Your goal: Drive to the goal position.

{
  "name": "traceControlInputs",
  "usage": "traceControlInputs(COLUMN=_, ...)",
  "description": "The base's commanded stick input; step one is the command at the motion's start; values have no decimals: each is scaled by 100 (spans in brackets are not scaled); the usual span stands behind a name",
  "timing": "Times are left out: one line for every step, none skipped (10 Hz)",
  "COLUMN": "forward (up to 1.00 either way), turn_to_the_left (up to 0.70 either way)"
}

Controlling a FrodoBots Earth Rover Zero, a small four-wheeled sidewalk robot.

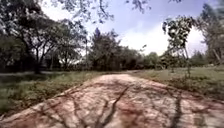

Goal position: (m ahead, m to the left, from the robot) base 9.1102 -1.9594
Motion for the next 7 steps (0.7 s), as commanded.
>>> traceControlInputs(forward=70, turn_to_the_left=0)
traceControlInputs(forward=70, turn_to_the_left=0)
traceControlInputs(forward=70, turn_to_the_left=0)
traceControlInputs(forward=70, turn_to_the_left=0)
traceControlInputs(forward=70, turn_to_the_left=0)
traceControlInputs(forward=70, turn_to_the_left=0)
traceControlInputs(forward=70, turn_to_the_left=0)
